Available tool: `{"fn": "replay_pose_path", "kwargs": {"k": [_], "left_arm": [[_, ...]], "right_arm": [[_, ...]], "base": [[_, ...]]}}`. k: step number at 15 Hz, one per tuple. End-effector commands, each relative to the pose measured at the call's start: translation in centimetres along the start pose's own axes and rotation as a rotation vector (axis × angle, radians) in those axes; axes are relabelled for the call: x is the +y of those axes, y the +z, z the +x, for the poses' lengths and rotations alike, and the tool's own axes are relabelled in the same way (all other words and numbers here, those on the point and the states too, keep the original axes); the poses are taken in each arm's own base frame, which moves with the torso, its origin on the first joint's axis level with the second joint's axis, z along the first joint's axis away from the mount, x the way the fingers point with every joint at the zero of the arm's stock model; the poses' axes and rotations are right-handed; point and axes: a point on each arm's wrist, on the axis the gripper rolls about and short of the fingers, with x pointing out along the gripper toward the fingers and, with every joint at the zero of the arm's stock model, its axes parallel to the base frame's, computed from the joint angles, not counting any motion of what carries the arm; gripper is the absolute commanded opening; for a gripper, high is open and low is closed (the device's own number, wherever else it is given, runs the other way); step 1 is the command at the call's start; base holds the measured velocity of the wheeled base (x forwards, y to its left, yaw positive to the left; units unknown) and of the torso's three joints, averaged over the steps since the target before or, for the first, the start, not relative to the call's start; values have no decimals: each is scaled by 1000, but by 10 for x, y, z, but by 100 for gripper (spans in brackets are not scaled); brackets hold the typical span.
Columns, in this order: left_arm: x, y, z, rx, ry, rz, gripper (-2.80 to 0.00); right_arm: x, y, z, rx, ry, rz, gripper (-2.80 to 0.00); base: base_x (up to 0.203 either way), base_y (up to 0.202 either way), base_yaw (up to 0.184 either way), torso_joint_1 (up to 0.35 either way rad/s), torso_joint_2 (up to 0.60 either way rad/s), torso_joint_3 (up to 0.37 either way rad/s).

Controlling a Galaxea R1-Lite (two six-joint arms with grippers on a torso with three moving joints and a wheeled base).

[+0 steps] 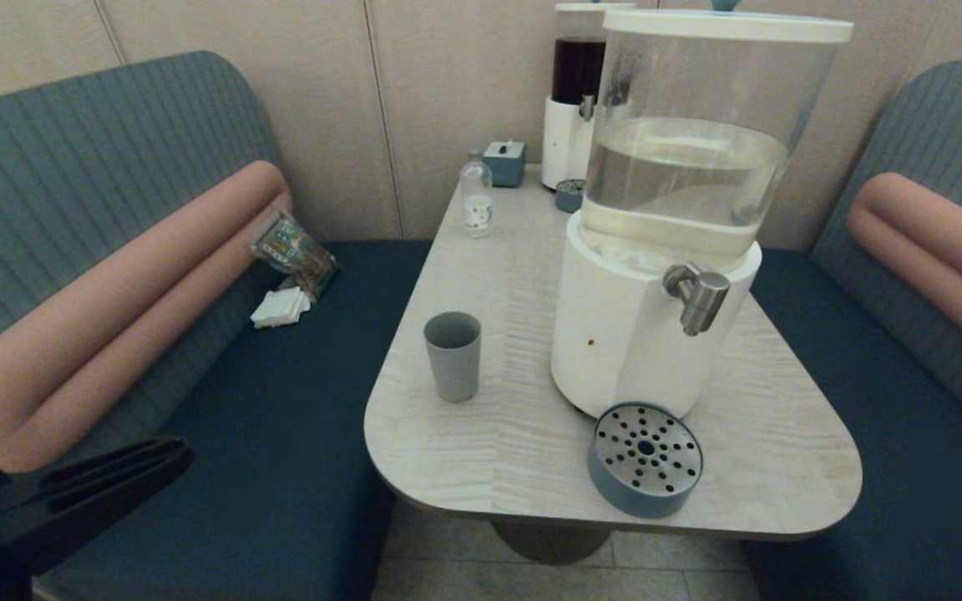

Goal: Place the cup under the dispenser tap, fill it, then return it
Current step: Pick up the cup

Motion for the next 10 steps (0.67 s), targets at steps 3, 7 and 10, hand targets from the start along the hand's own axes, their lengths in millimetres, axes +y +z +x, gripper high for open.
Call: {"fn": "replay_pose_path", "kwargs": {"k": [3, 7, 10], "left_arm": [[22, 9, 23, -35, -23, 67, -280], [55, 5, 52, -23, -9, 75, -280], [83, -21, 79, -17, -21, 72, 0]], "right_arm": [[0, 0, 0, 0, -1, 0, -280], [0, 0, 0, 0, 0, 0, -280], [0, 0, 0, 0, 0, -1, -280]], "base": [[0, 0, 0, 0, 0, 0], [0, 0, 0, 0, 0, 0], [0, 0, 0, 0, 0, 0]]}}
